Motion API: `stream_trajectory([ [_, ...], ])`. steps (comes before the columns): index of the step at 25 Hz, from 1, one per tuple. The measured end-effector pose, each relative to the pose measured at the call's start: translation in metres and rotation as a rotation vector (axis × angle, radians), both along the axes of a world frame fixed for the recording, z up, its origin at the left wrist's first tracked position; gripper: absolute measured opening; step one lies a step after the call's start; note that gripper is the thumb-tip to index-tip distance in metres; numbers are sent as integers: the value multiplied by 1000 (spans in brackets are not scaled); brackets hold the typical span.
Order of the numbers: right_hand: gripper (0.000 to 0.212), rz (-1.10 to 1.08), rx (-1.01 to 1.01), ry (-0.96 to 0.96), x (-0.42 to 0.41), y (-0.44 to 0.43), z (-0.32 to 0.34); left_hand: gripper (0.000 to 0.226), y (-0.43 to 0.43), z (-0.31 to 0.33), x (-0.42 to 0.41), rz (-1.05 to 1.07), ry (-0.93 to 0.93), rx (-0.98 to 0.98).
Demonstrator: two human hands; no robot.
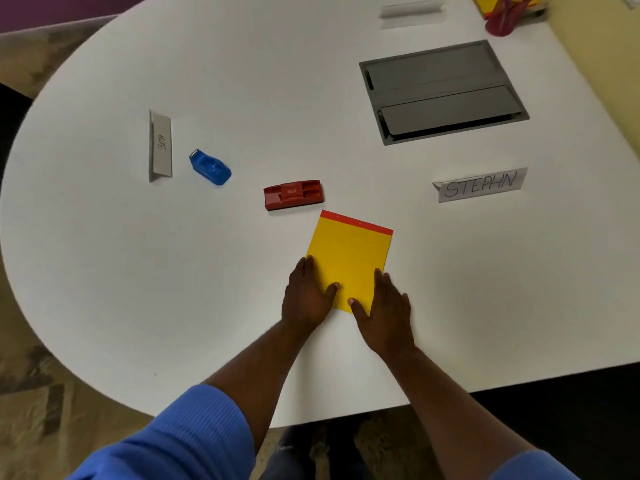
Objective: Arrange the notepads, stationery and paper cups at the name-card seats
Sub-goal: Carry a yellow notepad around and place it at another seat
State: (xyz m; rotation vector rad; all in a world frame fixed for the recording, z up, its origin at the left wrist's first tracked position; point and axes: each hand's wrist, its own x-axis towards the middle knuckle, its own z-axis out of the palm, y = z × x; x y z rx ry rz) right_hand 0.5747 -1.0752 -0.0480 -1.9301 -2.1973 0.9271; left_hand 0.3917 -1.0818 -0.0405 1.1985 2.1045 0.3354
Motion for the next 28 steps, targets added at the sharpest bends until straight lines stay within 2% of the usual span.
stream_trajectory([
  [2, 88, -36, -11, 51, -10, -3, 1, 92, 3, 1, -1, 120, -50, 16],
  [9, 88, -287, -88, 254, -18, 4, 7, 68, 26, -2, -16, 328, -143, -58],
  [13, 78, -474, -210, 380, -9, 15, 9, 54, 22, -2, -21, 436, -222, -106],
  [18, 64, -521, -172, 325, -6, 18, 10, 28, 8, -2, -24, 450, -241, -134],
  [23, 58, -590, -266, 320, 2, 15, 6, 33, -4, -3, -35, 461, -274, -268],
  [25, 43, -583, -274, 288, 3, 8, 5, 32, -12, -2, -37, 462, -307, -253],
  [28, 23, -618, -178, 288, 4, -8, 6, 31, -23, 0, -38, 534, -426, -160],
])
